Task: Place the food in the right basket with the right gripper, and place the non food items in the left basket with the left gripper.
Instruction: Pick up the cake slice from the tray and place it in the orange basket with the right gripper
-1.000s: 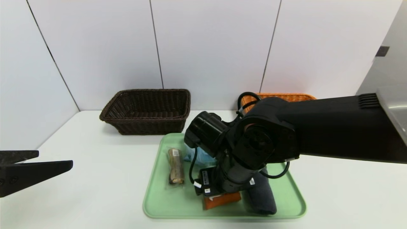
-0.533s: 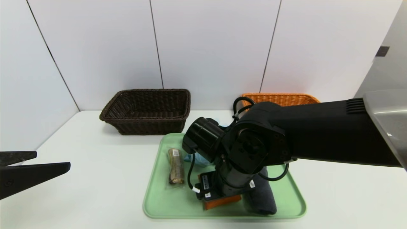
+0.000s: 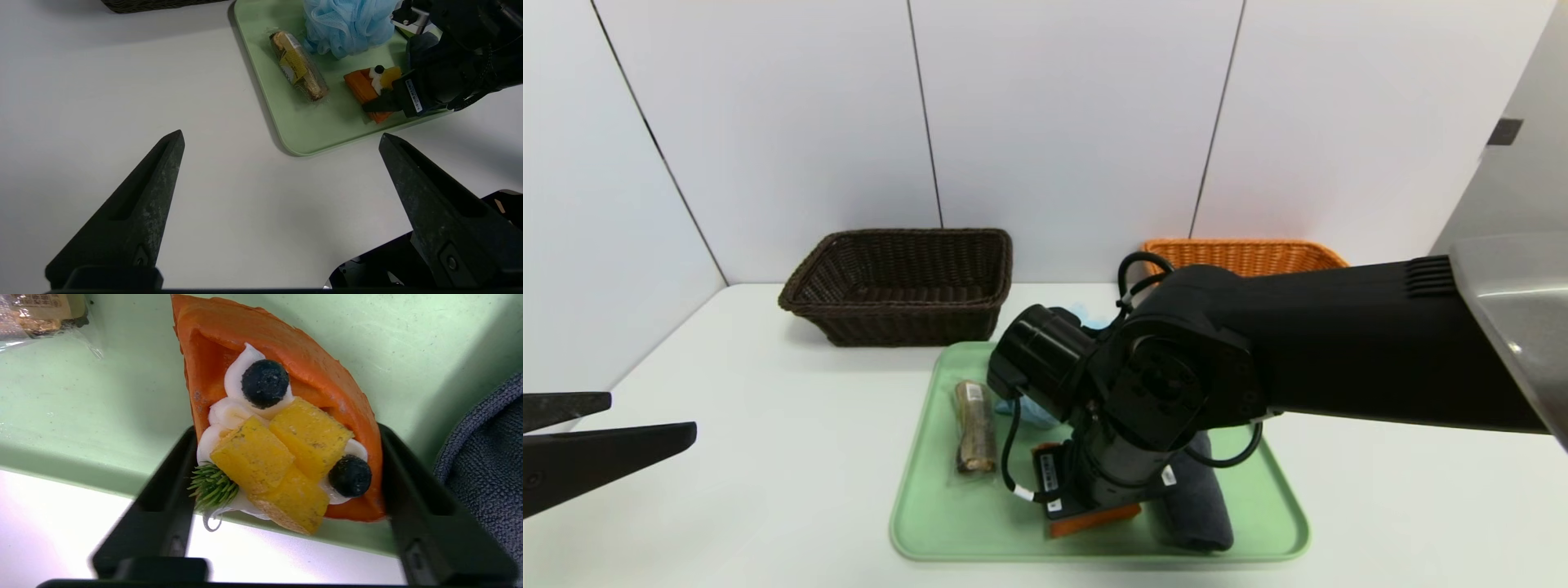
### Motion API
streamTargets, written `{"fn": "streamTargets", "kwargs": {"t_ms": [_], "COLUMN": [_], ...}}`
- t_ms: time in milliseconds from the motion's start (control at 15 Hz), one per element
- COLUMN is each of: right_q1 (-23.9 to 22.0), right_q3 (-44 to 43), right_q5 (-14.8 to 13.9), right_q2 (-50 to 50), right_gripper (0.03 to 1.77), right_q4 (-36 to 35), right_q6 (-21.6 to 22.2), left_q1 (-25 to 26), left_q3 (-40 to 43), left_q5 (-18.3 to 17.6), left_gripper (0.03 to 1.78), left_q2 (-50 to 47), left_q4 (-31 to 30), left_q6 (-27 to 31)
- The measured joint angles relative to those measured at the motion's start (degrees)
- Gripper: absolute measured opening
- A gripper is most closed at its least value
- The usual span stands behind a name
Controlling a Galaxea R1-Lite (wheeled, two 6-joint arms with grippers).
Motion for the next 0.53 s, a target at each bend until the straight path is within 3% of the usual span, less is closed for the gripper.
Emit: {"fn": "streamTargets", "kwargs": {"t_ms": [200, 533], "right_q1": [0.02, -0.11], "right_q3": [0.0, -1.13], "right_q5": [0.0, 0.52], "right_q2": [-0.07, -2.17], "right_gripper": [1.03, 0.96], "right_q4": [-0.02, -0.09], "right_q6": [0.09, 0.78], "left_q1": [0.0, -0.02], "left_q3": [0.02, 0.13], "left_q5": [-0.04, -0.01], "left_gripper": [1.69, 1.69], "left_q2": [-0.06, -0.5], "left_q4": [-0.02, 1.07], "left_q6": [0.0, 0.0]}}
